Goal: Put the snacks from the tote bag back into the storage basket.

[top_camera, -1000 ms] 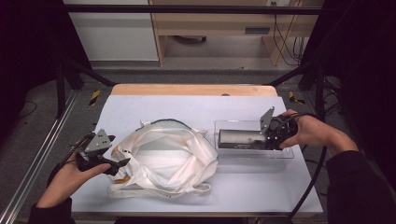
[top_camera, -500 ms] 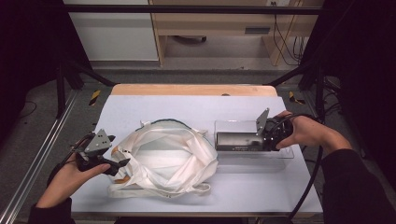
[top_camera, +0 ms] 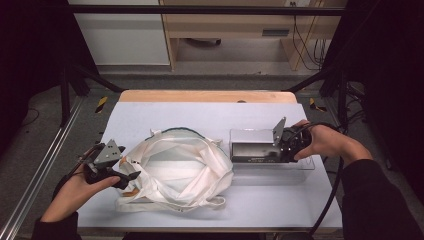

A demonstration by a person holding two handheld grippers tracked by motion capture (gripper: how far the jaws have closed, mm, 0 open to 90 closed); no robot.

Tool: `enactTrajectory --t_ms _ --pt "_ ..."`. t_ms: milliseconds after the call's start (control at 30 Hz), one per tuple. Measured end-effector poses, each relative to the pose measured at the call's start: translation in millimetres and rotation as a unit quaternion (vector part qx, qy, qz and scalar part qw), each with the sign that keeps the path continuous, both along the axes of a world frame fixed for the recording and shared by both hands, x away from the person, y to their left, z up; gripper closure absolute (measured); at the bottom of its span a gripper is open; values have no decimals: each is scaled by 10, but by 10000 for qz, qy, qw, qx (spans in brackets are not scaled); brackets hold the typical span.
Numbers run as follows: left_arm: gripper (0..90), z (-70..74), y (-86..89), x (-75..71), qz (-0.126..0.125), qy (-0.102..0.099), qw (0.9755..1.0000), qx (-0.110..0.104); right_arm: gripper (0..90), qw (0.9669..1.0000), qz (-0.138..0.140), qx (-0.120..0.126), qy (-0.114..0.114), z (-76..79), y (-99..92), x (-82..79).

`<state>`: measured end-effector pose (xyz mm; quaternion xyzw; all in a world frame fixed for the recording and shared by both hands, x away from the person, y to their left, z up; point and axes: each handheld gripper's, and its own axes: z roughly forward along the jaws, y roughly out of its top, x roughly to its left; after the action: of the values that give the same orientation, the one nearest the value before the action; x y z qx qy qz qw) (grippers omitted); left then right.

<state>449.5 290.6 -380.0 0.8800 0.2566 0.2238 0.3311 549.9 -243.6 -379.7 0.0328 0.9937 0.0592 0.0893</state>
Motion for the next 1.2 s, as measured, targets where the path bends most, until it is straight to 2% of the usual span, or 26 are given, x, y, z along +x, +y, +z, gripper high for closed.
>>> enactTrajectory --t_ms 1033,1133,1167,1200 --pt "66 -5 -17 -6 -21 -1 10000 47 428 9997 52 -145 183 -163 38 49" --pt "66 -2 -15 -9 -26 -3 10000 33 420 9996 59 -188 186 -180 34 62" --pt "66 -1 -14 -10 -26 -2 10000 29 408 9996 -58 -169 224 -182 31 62" --pt "66 1 -12 -12 -25 -2 10000 23 386 9997 -49 -123 208 -185 24 68"
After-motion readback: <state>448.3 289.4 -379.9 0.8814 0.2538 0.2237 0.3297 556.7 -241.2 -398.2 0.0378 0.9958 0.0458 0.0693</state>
